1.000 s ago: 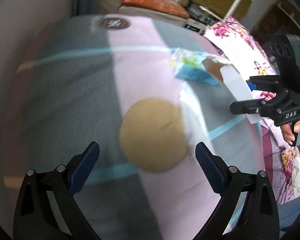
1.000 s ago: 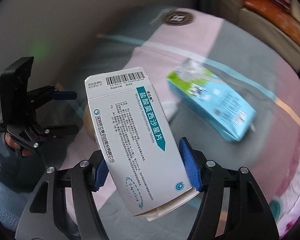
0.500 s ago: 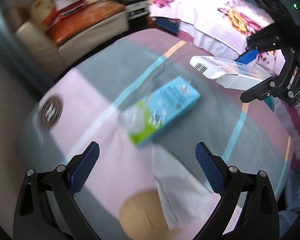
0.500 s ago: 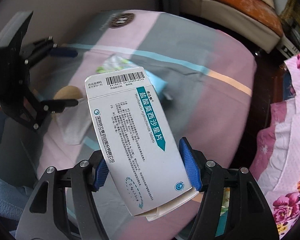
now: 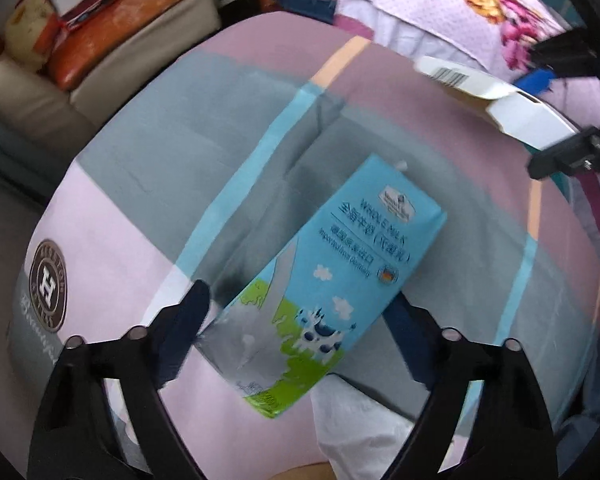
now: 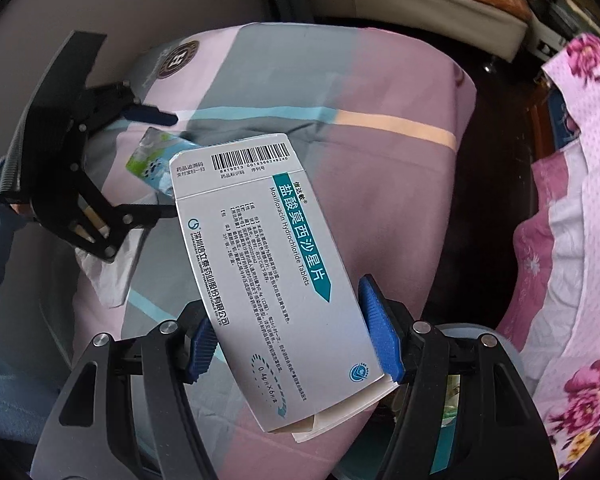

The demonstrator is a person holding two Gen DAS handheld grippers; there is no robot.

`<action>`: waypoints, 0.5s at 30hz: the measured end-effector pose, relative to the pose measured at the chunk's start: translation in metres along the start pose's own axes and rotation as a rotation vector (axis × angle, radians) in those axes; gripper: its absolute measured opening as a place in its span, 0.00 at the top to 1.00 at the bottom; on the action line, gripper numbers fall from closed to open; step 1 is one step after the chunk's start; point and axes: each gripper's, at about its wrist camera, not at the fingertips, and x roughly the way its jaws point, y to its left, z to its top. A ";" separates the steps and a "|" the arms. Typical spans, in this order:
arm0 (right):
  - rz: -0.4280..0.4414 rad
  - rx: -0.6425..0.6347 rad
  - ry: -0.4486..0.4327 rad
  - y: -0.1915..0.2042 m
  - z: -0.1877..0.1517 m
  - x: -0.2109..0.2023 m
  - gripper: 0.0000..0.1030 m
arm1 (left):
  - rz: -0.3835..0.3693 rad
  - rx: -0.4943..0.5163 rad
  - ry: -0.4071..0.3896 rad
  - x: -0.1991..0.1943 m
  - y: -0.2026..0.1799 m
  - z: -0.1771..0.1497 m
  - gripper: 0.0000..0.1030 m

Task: Collect trash
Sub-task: 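Lift the medicine box with the right tool while the left tool grasps the milk carton, then carry the milk carton and the medicine box over the teal bin with both tools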

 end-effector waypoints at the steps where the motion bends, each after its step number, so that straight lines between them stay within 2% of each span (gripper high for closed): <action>1: 0.000 0.021 -0.005 -0.001 -0.002 0.000 0.40 | 0.007 -0.020 -0.011 -0.002 -0.001 -0.002 0.23; 3: 0.007 0.068 -0.010 -0.004 -0.006 0.001 0.40 | 0.004 -0.060 -0.028 -0.008 -0.006 -0.006 0.30; 8: 0.049 0.142 -0.065 -0.006 -0.024 -0.004 0.40 | 0.014 -0.150 -0.054 -0.019 -0.029 -0.017 0.32; 11: 0.081 0.200 -0.102 -0.011 -0.038 -0.011 0.40 | -0.027 -0.219 -0.050 -0.022 -0.043 -0.021 0.34; 15: 0.101 0.281 -0.134 -0.019 -0.061 -0.017 0.40 | -0.074 -0.231 -0.063 -0.027 -0.068 -0.025 0.34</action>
